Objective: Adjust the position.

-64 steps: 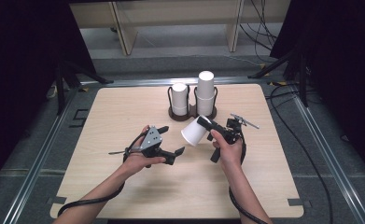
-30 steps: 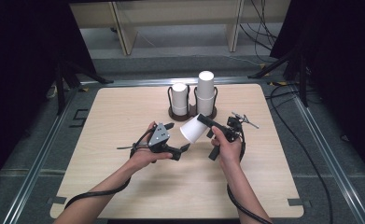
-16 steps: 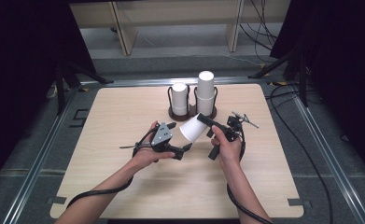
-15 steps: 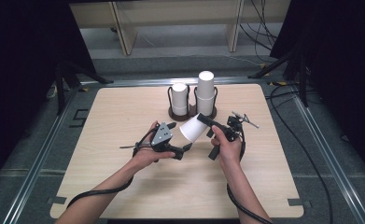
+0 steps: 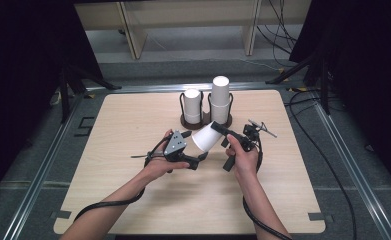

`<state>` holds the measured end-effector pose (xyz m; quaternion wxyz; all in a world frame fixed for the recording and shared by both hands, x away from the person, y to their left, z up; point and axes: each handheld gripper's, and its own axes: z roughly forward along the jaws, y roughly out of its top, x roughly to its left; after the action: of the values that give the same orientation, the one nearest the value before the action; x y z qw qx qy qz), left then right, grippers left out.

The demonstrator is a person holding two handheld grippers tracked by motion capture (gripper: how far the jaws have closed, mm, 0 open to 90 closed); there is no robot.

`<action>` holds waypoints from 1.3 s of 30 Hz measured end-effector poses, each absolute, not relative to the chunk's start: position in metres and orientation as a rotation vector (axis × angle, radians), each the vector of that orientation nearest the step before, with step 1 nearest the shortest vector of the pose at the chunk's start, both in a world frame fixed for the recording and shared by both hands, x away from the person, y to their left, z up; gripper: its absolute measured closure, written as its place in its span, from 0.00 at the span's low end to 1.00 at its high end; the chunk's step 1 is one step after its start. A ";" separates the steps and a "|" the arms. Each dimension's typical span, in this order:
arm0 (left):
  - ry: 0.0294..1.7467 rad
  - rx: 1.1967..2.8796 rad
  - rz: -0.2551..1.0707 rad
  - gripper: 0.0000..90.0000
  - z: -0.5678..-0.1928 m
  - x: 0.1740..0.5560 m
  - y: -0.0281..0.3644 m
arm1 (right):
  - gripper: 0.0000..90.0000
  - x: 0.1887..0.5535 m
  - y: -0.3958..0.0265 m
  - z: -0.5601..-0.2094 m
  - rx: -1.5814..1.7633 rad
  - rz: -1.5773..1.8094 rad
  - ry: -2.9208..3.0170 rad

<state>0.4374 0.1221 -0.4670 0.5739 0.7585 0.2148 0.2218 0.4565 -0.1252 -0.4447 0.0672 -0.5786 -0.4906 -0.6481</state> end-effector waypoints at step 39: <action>0.518 1.779 0.484 0.18 -0.469 0.445 0.115 | 0.40 0.459 -0.126 -0.446 -1.753 -1.930 -1.440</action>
<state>0.4450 0.1151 -0.4689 0.5754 0.7598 0.2213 0.2065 0.4588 -0.1258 -0.4461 0.0815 -0.5865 -0.4817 -0.6459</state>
